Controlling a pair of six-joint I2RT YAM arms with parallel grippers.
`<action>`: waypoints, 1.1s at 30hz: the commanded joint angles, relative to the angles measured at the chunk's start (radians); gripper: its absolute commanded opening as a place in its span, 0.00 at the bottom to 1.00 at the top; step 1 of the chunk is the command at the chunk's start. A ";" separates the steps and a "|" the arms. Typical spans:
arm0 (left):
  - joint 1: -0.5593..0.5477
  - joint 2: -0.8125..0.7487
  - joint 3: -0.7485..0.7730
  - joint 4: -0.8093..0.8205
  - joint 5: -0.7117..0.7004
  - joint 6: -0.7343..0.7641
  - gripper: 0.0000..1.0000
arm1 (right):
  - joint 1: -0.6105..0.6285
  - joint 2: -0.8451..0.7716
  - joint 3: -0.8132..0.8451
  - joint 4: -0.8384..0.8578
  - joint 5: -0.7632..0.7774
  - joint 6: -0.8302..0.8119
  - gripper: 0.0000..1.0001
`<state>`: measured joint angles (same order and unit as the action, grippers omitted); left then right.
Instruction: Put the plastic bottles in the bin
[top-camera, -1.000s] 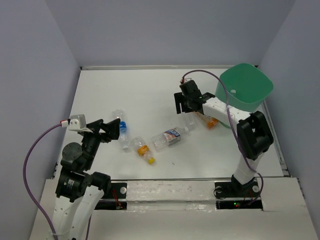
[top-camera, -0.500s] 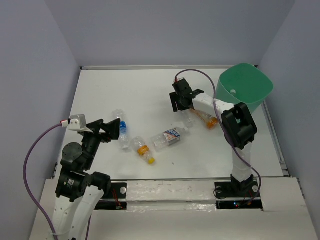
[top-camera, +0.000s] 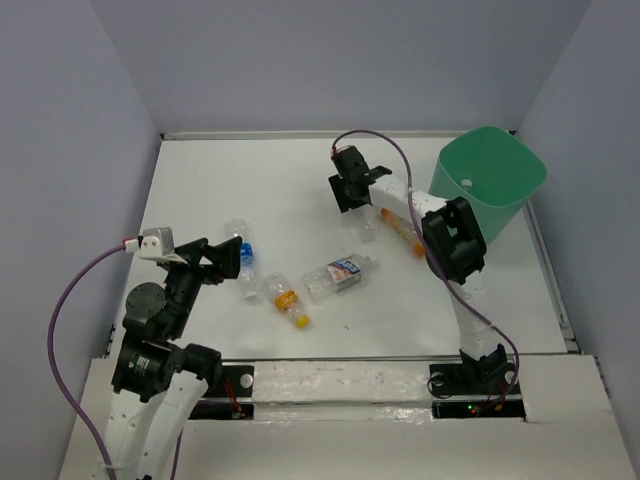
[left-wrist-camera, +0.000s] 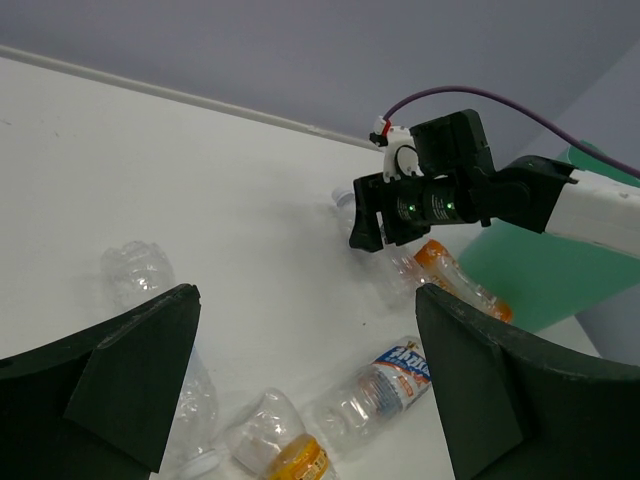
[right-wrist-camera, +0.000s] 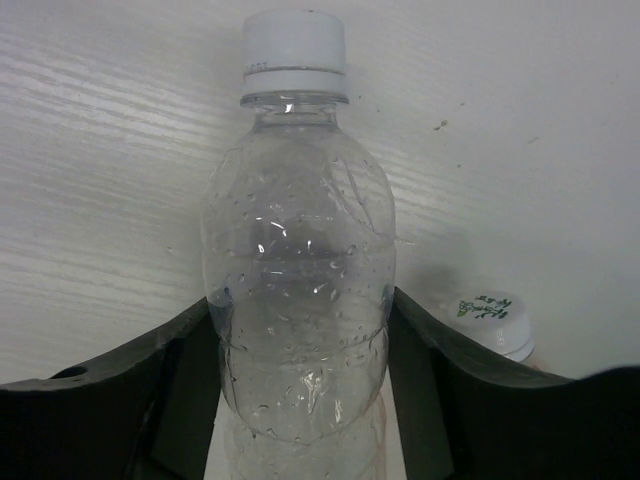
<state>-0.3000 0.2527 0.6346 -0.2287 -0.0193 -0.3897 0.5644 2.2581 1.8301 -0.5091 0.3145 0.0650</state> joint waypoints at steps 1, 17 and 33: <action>-0.002 0.007 0.011 0.043 0.015 0.020 0.99 | 0.008 0.003 0.095 -0.032 0.020 -0.050 0.52; -0.004 -0.030 0.010 0.043 0.010 0.015 0.99 | -0.180 -0.724 -0.126 0.421 0.219 -0.097 0.56; -0.068 -0.127 0.013 0.029 -0.037 0.006 0.99 | -0.511 -0.914 -0.613 0.722 0.273 0.010 0.72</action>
<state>-0.3542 0.1467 0.6346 -0.2295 -0.0410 -0.3904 0.0647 1.3750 1.2739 0.0795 0.5938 0.0792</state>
